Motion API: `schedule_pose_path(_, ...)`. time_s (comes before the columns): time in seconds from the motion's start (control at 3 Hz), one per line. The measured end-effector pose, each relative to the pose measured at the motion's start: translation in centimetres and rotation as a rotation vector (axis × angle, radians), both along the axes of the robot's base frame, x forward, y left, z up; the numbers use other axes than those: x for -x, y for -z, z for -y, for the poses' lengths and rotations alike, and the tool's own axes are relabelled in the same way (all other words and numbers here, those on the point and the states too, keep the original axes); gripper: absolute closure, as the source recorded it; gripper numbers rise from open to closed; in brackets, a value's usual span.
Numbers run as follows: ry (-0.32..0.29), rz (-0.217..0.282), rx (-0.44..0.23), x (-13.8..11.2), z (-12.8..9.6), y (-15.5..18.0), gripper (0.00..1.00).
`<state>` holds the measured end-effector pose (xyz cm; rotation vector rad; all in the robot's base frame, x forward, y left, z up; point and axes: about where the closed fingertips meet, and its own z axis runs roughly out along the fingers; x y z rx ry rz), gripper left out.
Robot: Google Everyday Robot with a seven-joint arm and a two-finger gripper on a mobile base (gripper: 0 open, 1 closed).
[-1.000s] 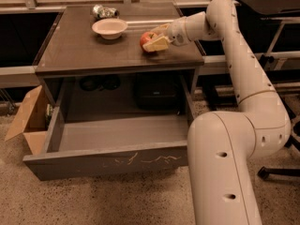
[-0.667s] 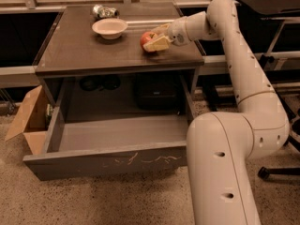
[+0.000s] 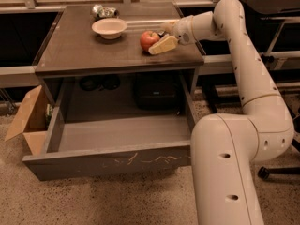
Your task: Pick apple from top drawer and place on counter
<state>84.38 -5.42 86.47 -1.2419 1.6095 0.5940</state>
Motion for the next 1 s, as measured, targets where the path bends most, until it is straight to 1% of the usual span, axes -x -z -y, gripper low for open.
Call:
schedule_pose_path(0.33, -0.002, 0.040, -0.010, 0.2, 0.8, -1.1, 0.00)
schedule_pose_path(0.67, -0.019, 0.120, -0.029, 1.7, 2.9, -3.4, 0.00)
schedule_pose_path(1.0, -0.049, 0.214, -0.035, 4.5, 4.8, -6.3, 0.00)
